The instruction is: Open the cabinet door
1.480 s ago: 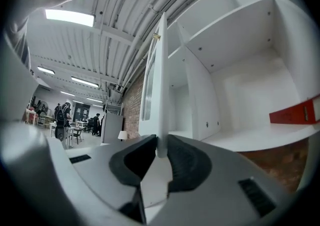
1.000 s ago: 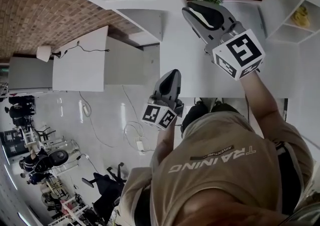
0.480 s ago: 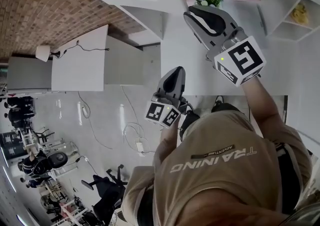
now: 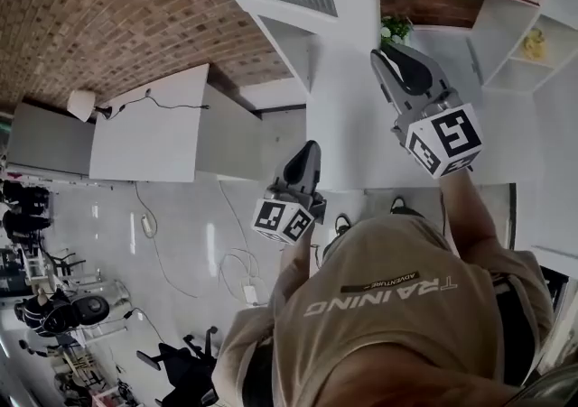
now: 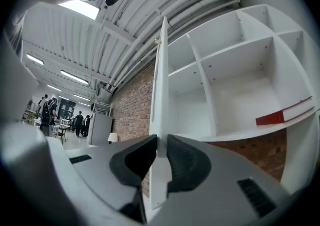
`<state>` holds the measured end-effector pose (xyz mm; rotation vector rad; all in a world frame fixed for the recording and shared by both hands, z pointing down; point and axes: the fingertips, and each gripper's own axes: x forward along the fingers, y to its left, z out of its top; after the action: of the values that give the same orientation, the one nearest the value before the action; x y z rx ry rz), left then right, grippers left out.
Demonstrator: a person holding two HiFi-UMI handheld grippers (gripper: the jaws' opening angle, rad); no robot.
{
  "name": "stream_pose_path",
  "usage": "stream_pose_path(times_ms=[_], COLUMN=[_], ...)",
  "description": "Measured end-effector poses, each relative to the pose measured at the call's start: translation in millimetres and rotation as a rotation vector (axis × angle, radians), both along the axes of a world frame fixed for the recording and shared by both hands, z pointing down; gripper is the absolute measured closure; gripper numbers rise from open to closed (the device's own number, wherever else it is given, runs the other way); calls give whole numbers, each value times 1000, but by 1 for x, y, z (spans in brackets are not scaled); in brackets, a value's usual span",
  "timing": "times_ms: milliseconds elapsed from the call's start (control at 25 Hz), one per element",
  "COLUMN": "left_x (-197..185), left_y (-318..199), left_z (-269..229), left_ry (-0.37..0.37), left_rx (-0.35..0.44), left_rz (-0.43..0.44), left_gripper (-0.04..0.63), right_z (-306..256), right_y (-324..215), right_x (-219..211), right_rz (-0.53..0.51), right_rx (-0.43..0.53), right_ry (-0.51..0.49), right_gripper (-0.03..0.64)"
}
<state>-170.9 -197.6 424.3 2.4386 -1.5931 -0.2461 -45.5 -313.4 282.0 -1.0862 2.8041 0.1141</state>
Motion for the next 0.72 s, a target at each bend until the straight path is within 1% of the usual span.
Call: stream_pose_path(times_ms=[280, 440, 600, 720], left_x=[-6, -15, -33, -41], left_y=[4, 11, 22, 31], left_z=[1, 5, 13, 19], left_ry=[10, 28, 21, 10], left_rx=[36, 35, 27, 18], left_rz=[104, 144, 176, 211], left_gripper=[588, 588, 588, 588], right_z=[2, 1, 1, 2], right_y=[28, 44, 58, 71], right_x=[-17, -26, -41, -50], right_rz=[45, 76, 113, 133], right_rx=[10, 21, 30, 64], right_ry=[31, 41, 24, 20], right_gripper=[552, 552, 552, 552])
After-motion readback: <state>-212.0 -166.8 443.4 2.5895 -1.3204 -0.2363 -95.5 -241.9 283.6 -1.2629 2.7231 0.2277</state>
